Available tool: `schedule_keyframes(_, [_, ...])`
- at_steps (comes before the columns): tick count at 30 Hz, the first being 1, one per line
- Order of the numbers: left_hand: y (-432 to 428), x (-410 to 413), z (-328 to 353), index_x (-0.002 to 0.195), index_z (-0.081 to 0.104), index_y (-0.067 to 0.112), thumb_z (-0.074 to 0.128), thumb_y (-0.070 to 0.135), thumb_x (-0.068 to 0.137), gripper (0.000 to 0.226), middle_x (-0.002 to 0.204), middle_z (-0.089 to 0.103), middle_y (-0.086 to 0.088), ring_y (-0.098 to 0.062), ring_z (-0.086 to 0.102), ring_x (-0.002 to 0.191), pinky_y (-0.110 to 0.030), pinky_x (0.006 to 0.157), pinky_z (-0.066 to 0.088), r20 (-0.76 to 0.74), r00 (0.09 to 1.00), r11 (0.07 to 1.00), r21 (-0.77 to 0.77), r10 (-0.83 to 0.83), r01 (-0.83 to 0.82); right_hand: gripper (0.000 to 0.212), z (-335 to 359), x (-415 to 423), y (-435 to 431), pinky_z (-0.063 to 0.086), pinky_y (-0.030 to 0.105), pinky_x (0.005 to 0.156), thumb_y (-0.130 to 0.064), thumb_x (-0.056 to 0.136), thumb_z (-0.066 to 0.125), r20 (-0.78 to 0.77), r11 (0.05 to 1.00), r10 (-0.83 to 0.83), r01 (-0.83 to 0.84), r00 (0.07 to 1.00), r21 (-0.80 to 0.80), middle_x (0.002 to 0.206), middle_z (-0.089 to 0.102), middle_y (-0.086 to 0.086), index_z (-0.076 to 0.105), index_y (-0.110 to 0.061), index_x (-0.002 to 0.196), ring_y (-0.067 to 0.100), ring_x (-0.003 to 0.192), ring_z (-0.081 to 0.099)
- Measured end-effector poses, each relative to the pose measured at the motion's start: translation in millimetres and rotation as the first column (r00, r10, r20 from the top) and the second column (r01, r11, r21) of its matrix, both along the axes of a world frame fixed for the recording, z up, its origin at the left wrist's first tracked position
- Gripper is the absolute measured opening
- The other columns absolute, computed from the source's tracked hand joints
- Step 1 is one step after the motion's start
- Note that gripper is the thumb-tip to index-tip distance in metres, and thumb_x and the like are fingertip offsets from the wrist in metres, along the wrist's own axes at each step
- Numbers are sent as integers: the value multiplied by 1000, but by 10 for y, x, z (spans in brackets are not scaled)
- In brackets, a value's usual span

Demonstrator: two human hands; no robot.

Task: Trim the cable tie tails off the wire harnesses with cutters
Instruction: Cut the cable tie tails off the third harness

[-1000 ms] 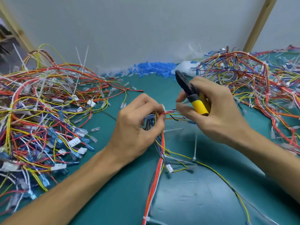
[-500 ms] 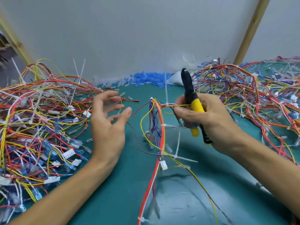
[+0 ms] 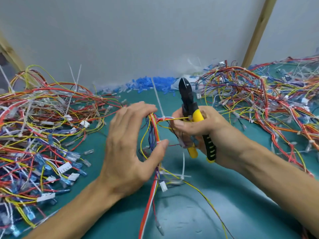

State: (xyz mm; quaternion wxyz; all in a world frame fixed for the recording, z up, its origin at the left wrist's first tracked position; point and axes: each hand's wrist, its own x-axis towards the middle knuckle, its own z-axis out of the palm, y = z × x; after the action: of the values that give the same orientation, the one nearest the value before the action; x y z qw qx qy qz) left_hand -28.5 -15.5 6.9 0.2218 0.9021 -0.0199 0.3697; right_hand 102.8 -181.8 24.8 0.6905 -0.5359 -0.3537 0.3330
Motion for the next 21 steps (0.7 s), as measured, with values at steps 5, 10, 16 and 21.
schedule_keyframes(5, [59,54,-147,127,59,31,60,38,97,31,82,73,9,-6,70,72,-23,76,52,-101,972,888,-436,-212,148,2,4,72,-3,31,26,54,-12,83,69,-55,997,-73,71,996,-44,66,58,-3,70,-13,83,13,54,34])
schedule_keyframes(10, [83,103,-214,114,63,31,54,46,106,20,61,59,-1,-20,51,53,-31,58,44,-74,973,863,-480,-217,156,5,-7,159,-30,33,26,52,-16,78,73,103,968,-171,186,980,-169,62,56,2,73,-11,79,14,54,36])
schedule_keyframes(16, [114,128,-256,96,63,24,52,51,106,31,69,54,-2,-25,52,63,-43,61,46,-82,988,876,-475,-130,76,9,-41,121,-15,45,33,58,-18,90,76,713,897,-113,379,692,-226,69,67,1,72,-12,84,16,61,52])
schedule_keyframes(21, [91,116,-226,100,64,31,55,58,102,29,86,78,-1,-21,70,70,-32,65,55,-62,969,776,-612,-237,151,16,-23,88,-41,45,47,66,-25,89,76,839,887,-77,421,539,-189,74,65,9,68,-12,85,32,70,54])
